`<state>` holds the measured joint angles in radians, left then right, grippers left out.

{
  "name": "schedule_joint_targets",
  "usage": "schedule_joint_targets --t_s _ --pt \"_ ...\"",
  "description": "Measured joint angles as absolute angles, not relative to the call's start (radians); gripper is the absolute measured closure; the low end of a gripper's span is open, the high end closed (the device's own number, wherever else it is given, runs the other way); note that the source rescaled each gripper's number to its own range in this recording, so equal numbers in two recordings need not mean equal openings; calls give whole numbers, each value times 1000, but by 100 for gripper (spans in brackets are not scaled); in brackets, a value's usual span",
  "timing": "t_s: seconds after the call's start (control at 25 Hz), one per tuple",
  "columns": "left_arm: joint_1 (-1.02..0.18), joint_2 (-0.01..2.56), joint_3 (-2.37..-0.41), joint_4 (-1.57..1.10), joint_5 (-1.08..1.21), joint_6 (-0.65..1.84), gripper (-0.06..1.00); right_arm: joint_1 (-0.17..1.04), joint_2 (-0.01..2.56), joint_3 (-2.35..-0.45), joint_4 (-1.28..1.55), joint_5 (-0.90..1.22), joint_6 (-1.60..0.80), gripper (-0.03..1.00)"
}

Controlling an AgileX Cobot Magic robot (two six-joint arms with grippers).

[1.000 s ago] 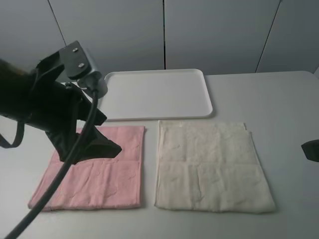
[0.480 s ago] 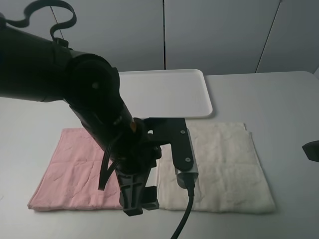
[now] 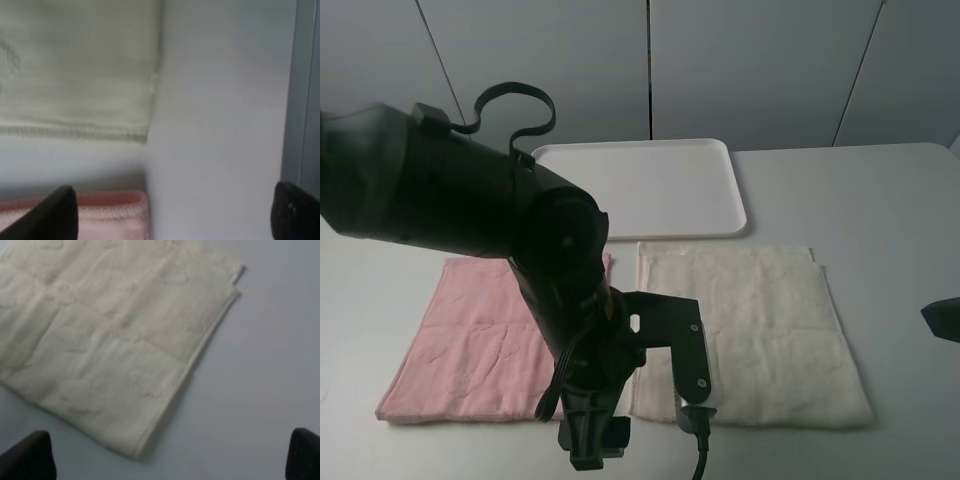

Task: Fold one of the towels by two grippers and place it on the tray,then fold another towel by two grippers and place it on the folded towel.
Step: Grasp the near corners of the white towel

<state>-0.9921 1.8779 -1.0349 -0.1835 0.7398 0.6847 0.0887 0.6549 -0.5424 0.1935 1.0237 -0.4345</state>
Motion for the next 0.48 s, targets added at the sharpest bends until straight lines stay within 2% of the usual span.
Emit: schedule_joint_targets --t_s 0.2,0.48 --pt "-1045 1892 -1041 -144 689 685 -4 89 657 -525 198 1004 -476 -3" --pt "-1052 1976 -1063 -117 685 663 -4 89 657 -523 198 1000 -507 -3"
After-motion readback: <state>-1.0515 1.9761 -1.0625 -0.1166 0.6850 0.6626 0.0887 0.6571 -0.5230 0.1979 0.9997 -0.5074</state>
